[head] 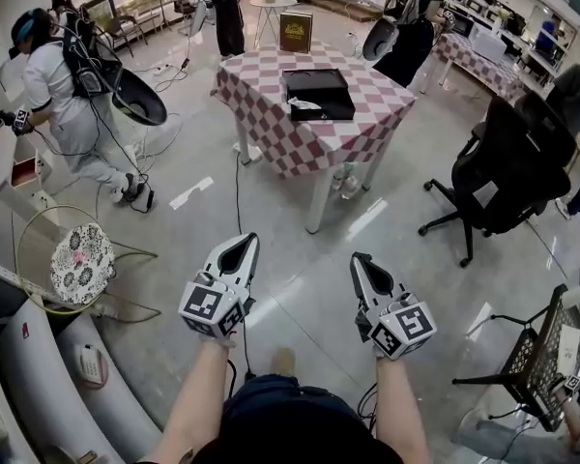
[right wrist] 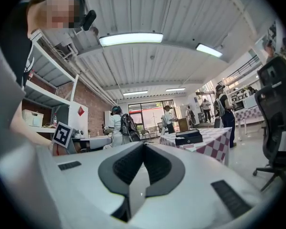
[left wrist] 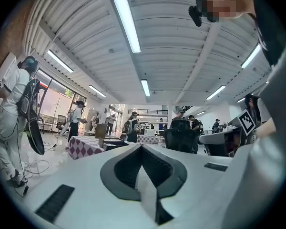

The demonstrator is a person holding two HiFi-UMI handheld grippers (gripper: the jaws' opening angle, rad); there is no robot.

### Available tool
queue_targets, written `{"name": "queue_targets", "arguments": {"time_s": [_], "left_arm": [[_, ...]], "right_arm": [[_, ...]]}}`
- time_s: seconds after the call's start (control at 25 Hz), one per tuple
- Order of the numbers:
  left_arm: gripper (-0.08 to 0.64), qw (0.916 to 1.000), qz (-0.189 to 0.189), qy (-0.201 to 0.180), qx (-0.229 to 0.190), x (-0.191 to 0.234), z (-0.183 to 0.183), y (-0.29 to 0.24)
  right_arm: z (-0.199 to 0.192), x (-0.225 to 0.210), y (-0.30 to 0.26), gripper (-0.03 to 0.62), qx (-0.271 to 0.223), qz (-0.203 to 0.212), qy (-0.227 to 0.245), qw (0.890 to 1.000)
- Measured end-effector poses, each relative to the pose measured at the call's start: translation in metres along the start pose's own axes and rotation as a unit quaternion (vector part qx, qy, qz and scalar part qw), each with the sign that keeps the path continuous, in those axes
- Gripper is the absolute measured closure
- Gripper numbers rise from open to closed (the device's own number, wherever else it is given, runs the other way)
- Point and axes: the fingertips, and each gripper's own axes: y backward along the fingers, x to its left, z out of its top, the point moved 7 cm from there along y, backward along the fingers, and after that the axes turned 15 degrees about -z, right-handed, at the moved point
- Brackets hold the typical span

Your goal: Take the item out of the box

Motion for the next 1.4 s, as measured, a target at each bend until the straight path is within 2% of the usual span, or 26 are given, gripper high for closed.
{"name": "queue_targets", "arguments": {"time_s": [0.24,0.44,0.68,1.04,1.16,1.4], "left_arm": [[0.56,0.9999,-0.005,0.005,0.014,0.038,0.0,-0.017],[0.56,0.9999,-0.012,-0.002,0.009,0.057,-0.006,-0.02],[0.56,0.9998,0.011,0.016,0.007,0.073,0.001,-0.021],[0.56,0.9999,0.01,0.013,0.004,0.088,-0.006,-0.024],[0.56,0.9997,0.014,0.016,0.014,0.095,-0.01,-0.028],[0.56,0.9992,0.027,0.025,0.017,0.127,-0.014,-0.053]], "right_arm": [[-0.007,-0.004,-0.04,0.589,-0.009,-0.014,-0.018,1.0],[-0.009,-0.005,-0.062,0.589,-0.009,-0.012,-0.028,0.999],[-0.006,-0.007,-0.079,0.589,-0.006,-0.004,-0.036,0.999],[-0.007,-0.013,-0.099,0.589,0.003,0.006,-0.042,0.999],[-0.009,-0.02,-0.11,0.589,0.01,0.005,-0.047,0.999],[-0.009,-0.039,-0.145,0.589,0.014,0.002,-0.054,0.998]]}}
